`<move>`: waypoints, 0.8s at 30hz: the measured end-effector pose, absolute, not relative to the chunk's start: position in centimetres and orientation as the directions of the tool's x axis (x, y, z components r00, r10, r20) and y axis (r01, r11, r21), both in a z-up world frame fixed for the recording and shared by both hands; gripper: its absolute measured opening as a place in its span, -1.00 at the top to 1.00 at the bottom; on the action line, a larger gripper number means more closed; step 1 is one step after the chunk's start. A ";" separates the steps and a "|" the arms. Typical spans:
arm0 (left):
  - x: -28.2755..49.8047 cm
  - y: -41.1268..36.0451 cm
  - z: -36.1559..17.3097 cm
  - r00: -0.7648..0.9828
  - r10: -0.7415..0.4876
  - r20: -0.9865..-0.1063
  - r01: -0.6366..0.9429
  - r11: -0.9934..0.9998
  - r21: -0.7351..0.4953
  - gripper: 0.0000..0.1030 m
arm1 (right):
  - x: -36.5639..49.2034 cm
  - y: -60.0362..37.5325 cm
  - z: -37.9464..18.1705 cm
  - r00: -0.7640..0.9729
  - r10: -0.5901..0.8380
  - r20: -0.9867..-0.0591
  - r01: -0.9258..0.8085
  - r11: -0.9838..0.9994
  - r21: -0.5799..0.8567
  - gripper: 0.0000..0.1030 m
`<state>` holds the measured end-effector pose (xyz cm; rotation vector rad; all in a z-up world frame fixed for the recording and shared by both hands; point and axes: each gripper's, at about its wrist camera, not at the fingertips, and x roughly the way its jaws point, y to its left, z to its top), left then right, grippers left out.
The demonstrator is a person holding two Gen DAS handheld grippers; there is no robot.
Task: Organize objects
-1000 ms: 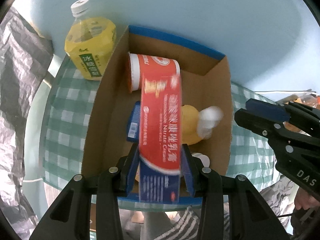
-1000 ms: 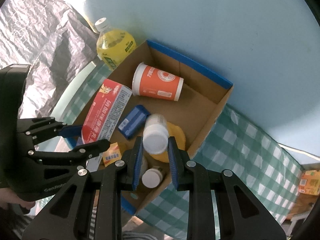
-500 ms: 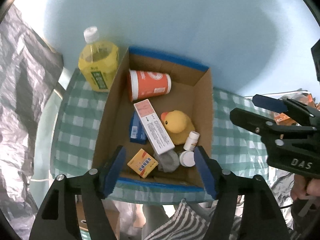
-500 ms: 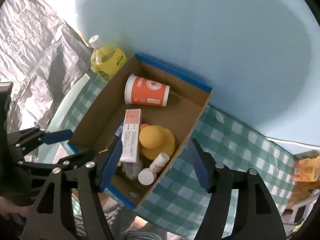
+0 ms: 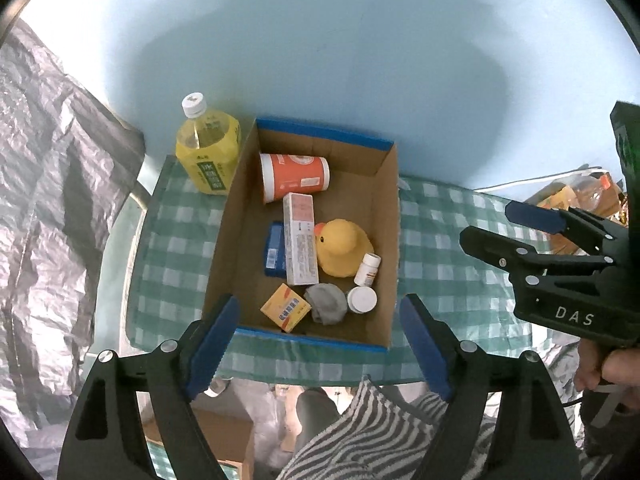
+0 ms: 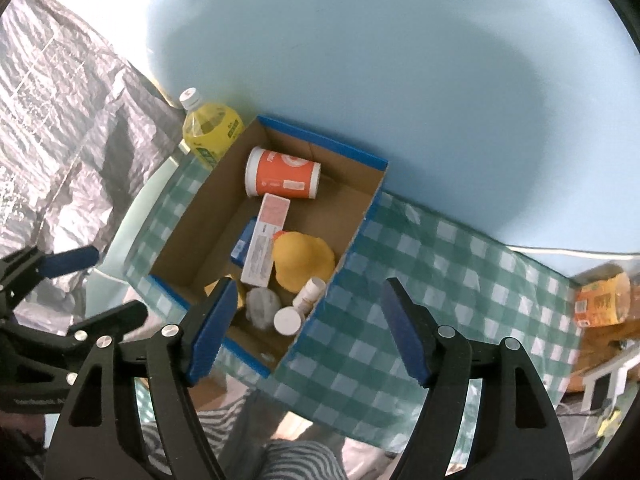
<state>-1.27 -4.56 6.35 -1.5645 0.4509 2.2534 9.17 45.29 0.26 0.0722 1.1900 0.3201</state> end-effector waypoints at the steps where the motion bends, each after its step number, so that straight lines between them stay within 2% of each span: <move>1: -1.1 -4.6 6.6 -0.321 0.112 -0.940 -0.460 -0.886 0.052 -0.62 | 9.0 45.2 0.4 0.335 0.282 -0.899 -0.206 0.953 0.222 -0.43; 7: -0.5 -4.6 7.7 -0.335 0.120 -0.935 -0.454 -0.890 0.048 -0.73 | 8.6 44.8 1.1 0.343 0.274 -0.898 -0.196 0.956 0.216 -0.43; 24: 0.2 -4.8 7.0 -0.323 0.049 -0.945 -0.416 -0.904 0.096 -0.73 | 7.9 44.8 1.5 0.347 0.280 -0.895 -0.210 0.953 0.216 -0.43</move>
